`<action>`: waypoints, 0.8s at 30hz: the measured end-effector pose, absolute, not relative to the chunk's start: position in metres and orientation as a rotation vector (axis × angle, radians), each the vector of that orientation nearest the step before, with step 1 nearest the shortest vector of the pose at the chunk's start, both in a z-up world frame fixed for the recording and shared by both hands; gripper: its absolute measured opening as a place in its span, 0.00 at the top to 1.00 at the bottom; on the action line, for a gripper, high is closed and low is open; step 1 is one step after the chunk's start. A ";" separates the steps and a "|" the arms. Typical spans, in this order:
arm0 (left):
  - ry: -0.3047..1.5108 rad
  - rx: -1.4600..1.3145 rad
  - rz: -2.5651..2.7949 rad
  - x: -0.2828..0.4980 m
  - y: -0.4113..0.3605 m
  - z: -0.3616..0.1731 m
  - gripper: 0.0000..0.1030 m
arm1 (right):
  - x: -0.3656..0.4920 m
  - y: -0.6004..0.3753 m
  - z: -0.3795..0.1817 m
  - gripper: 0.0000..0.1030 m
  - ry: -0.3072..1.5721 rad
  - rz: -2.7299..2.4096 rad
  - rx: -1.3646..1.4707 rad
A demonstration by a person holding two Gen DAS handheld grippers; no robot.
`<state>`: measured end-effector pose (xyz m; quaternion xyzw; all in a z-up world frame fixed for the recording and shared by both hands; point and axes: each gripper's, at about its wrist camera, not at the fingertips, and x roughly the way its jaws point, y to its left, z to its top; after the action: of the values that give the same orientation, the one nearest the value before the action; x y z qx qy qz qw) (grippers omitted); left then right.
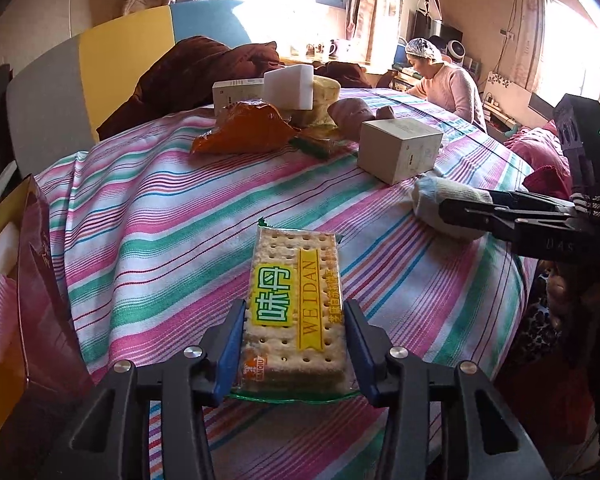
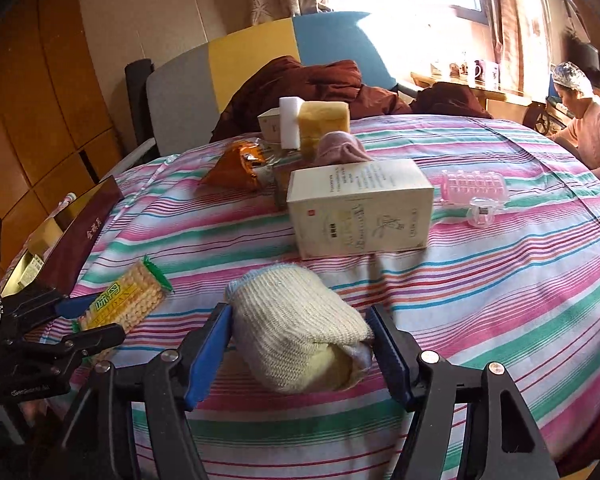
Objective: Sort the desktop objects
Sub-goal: 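Carry the cracker pack and cream sock toward the gold tray with both tools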
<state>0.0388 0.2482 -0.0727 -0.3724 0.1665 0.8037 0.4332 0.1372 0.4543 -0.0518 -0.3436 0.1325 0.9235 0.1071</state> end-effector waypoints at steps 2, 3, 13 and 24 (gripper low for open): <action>0.389 -0.925 2.006 0.040 0.243 -0.070 0.53 | 0.134 0.447 -0.051 0.33 0.393 2.734 -1.021; 0.377 -0.919 2.010 0.041 0.239 -0.067 0.53 | 0.133 0.443 -0.050 0.33 0.386 2.743 -1.025; 0.235 -0.823 2.099 0.045 0.182 -0.024 0.53 | 0.108 0.394 -0.034 0.33 0.303 2.864 -1.034; 0.091 -0.827 2.380 0.009 0.058 -0.001 0.53 | 0.050 0.294 0.006 0.33 0.125 3.142 -1.018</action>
<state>0.0086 0.0576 -0.0008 -0.3123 0.0342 0.8990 0.3052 0.0497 0.2939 0.0057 -0.3070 0.0378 0.9474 -0.0819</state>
